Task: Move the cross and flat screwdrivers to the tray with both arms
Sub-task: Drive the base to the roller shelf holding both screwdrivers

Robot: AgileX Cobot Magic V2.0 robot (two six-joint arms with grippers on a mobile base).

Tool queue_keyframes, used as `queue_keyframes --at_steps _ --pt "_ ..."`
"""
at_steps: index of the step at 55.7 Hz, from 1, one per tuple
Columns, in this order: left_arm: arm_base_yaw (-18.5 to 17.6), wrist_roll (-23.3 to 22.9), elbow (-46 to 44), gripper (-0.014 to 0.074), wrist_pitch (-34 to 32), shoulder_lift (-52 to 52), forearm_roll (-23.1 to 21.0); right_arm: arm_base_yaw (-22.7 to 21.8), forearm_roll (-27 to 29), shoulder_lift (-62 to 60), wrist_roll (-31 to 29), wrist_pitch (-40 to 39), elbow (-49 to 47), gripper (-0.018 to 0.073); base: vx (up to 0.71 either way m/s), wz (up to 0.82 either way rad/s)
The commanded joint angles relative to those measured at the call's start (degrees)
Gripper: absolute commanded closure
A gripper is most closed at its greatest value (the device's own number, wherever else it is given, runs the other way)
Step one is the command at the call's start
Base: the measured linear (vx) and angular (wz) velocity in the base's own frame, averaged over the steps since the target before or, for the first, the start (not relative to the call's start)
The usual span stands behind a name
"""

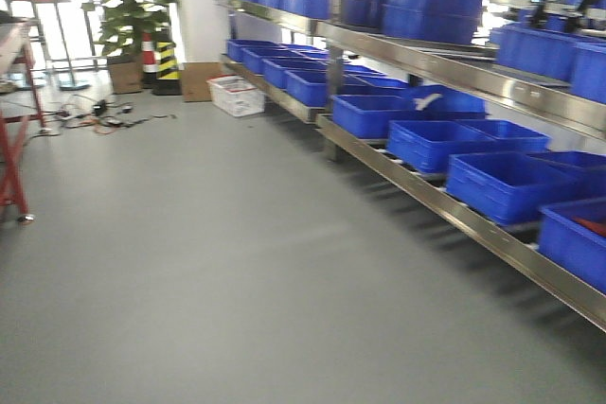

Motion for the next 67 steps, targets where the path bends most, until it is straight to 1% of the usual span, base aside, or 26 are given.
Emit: queue_keyframes --at_steps 1,23,38,53,67 --pt "0.01 -0.27 -1.58 0.0599 -5.00 0.04 -0.68 -0.04 -0.21 -0.07 -0.21 -5.33 -1.77 0.0567 0.58 0.49" --pt "0.01 -0.27 -1.58 0.0599 -5.00 0.04 -0.68 -0.04 -0.21 -0.07 -0.21 -4.93 -1.77 0.0567 0.61 0.46" --pt "0.01 -0.27 -1.58 0.0599 -4.99 0.04 -0.68 -0.04 -0.21 -0.07 -0.21 -4.93 -1.77 0.0567 0.66 0.33" --pt "0.01 -0.27 -1.58 0.0599 -4.92 0.04 -0.68 -0.04 -0.21 -0.07 -0.21 -4.93 -1.77 0.0567 0.68 0.07" --pt "0.01 -0.27 -1.58 0.0599 -5.02 0.04 -0.68 -0.04 -0.21 -0.07 -0.21 -4.91 -1.77 0.0567 0.68 -0.25"
